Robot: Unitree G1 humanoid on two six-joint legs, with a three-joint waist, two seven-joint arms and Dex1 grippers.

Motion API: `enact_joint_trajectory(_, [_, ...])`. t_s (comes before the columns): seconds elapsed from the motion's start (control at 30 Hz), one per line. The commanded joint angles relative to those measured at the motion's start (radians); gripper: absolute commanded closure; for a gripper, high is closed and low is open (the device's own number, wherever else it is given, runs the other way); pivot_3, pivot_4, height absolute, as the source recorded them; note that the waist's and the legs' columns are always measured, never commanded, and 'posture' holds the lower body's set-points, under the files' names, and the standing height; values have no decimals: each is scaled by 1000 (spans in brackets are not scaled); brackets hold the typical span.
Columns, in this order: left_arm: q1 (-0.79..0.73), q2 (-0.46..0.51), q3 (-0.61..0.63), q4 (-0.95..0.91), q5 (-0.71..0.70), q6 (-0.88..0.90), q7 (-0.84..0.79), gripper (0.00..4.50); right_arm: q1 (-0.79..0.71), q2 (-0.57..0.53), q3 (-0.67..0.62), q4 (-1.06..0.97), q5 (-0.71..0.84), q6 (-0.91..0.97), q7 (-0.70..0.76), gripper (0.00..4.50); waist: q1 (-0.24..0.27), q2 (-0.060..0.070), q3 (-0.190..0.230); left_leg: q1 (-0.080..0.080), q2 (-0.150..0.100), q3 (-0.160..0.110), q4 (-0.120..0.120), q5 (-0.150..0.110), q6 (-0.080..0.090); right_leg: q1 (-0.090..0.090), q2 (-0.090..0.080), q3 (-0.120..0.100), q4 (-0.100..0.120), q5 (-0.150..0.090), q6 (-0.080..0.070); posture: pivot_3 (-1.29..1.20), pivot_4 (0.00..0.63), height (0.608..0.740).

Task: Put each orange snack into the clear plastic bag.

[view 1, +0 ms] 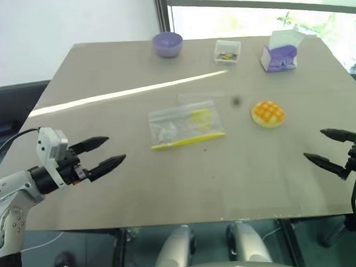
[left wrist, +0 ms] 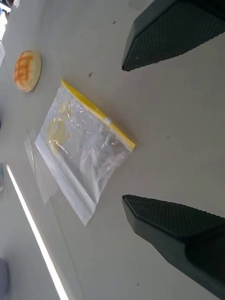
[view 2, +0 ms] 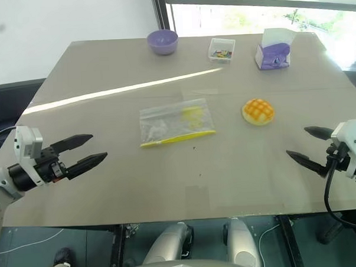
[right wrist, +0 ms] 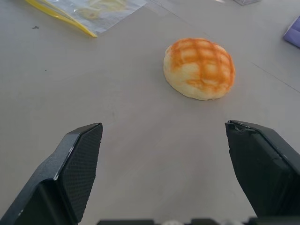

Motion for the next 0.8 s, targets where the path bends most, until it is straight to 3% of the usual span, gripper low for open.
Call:
enact_joint_trajectory(0.03, [-10, 25, 13, -2, -10, 2, -14, 36, 0, -11, -42, -34, 11, 5, -4, 0, 0, 0, 0, 0, 0, 0, 0, 0, 0, 0, 0, 0, 0, 0, 0, 0, 150, 740])
enact_joint_trajectory(0.67, [-28, -14, -26, -35, 14, -14, 51, 36, -42, -3, -11, -45, 2, 21, -29, 0, 1, 0, 0, 0, 0, 0, 0, 0, 0, 0, 0, 0, 0, 0, 0, 0, 150, 740])
enact_joint_trajectory(0.8, [-112, -51, -58, -23, 40, -22, 147, 36, -87, 23, 30, -57, -4, 13, -61, 0, 1, 0, 0, 0, 0, 0, 0, 0, 0, 0, 0, 0, 0, 0, 0, 0, 150, 740])
